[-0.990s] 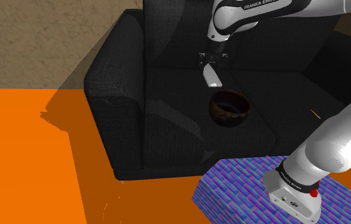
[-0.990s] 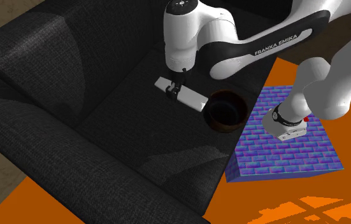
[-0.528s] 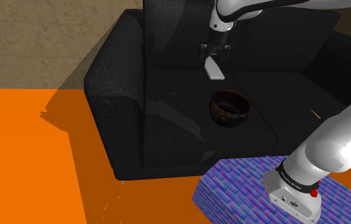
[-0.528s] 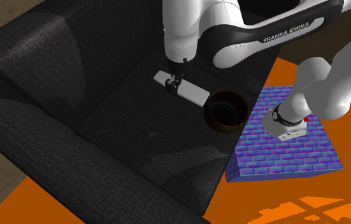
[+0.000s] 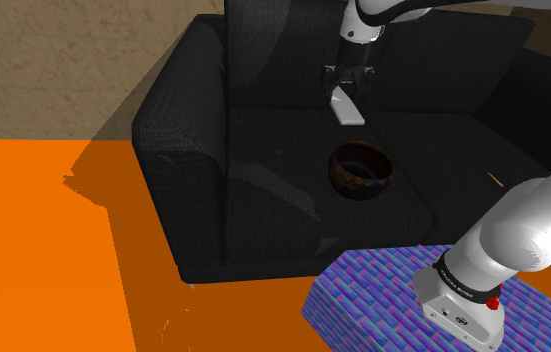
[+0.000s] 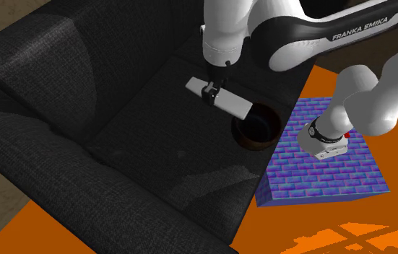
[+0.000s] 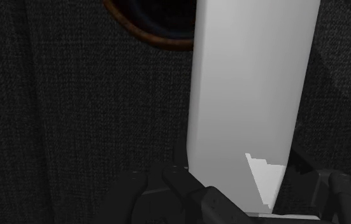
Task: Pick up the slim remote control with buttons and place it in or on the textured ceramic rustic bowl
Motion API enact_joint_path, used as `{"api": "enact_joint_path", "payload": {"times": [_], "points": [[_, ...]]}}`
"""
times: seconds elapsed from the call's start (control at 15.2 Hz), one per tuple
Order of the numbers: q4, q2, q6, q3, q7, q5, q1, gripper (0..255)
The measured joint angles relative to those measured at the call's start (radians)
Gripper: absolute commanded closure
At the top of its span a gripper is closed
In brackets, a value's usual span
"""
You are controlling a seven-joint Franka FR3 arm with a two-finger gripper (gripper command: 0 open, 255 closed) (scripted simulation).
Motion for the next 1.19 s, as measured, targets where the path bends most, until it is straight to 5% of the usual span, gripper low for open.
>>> {"api": "enact_joint_path", "payload": {"times": [0.73, 1.19], "points": [[-0.347, -0.408, -0.06, 0.046, 0.064, 0.047, 0.047, 255], [-0.447, -0.433, 0.013, 0.05, 0.066, 0.052, 0.051, 255]]}}
